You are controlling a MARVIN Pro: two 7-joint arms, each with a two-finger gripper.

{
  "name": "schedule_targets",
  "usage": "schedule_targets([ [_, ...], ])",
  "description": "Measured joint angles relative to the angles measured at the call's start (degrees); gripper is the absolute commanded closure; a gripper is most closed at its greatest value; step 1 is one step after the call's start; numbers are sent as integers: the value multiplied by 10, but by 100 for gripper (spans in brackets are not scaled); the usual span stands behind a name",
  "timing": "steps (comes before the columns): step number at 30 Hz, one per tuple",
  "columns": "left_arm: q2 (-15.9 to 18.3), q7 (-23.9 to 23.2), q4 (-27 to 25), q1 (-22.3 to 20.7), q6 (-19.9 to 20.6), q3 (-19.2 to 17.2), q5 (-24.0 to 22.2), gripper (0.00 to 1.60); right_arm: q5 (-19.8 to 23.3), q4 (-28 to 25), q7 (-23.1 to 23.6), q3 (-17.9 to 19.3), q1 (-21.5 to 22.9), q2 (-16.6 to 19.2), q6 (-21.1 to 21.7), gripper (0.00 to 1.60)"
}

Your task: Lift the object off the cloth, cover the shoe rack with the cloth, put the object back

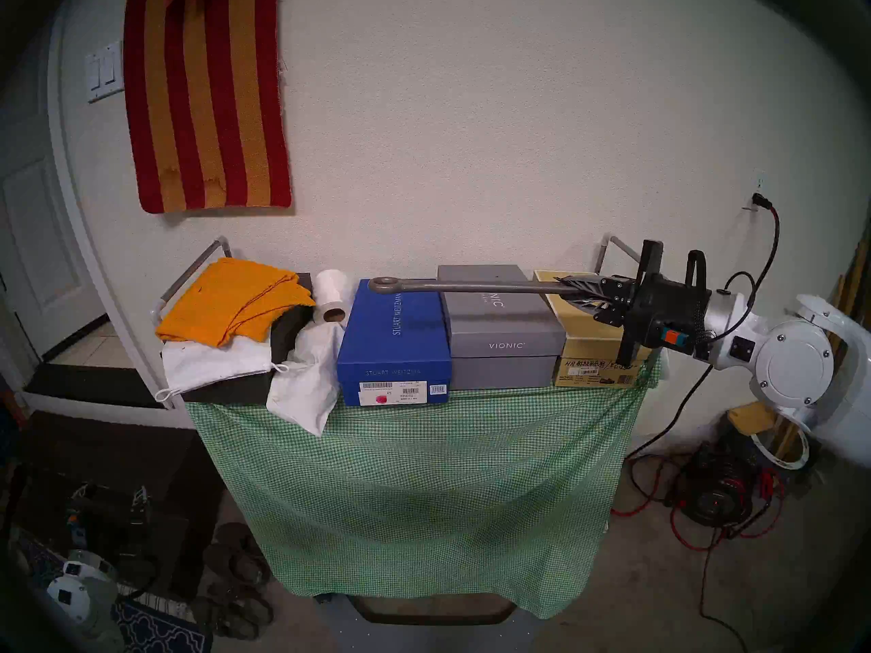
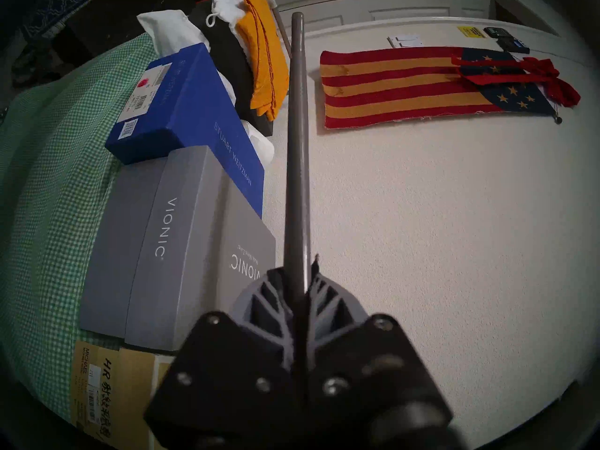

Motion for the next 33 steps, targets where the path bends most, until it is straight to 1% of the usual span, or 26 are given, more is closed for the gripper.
schedule_targets([
  [9, -5, -5, -2, 0, 6, -3, 0, 0, -2, 6, 6, -11, 14, 0, -9, 160],
  [33, -19, -20, -7, 0, 21, -13, 0, 0, 0, 17, 4, -44, 49, 0, -27, 160],
])
